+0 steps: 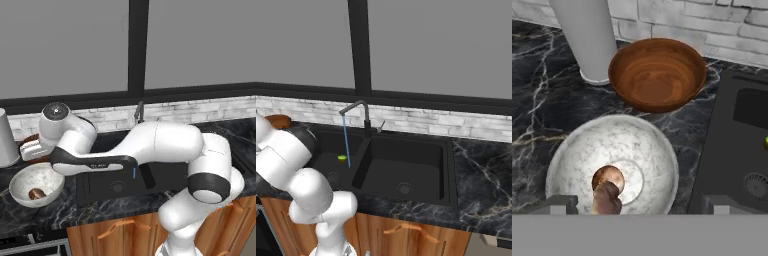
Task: Pick the mushrooms from the sink and place them in one bowl. Place the kiwi in the other bowl. Then turn off the sink faucet.
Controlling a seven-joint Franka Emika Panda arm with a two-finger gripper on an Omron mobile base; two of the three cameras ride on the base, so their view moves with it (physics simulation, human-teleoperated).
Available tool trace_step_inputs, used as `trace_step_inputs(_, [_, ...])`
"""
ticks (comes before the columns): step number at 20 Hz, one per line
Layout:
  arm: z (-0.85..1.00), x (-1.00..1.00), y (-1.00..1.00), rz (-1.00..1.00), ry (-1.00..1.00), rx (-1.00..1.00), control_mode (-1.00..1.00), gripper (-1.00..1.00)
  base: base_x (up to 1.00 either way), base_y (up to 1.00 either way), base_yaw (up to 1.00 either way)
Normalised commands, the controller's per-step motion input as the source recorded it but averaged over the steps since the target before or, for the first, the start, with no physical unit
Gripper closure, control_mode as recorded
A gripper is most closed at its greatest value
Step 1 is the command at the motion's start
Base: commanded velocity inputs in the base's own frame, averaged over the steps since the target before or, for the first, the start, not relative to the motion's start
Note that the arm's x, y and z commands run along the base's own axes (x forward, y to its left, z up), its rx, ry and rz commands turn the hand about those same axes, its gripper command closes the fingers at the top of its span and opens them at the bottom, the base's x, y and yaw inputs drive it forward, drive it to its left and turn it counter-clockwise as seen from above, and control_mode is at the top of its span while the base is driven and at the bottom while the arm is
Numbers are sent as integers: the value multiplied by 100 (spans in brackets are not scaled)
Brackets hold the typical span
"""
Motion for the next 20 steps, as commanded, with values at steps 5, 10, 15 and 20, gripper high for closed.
trace_step_inputs(5, [20, 0, -93, 0, -2, 16, -100, -100, 0, 0, 0])
trace_step_inputs(10, [1, -1, -80, -2, 0, 9, -100, -100, 0, 0, 0])
trace_step_inputs(15, [0, -12, -47, -13, 0, 1, -100, -100, 0, 0, 0])
trace_step_inputs(20, [0, -22, -27, -21, 1, 0, -100, -100, 0, 0, 0])
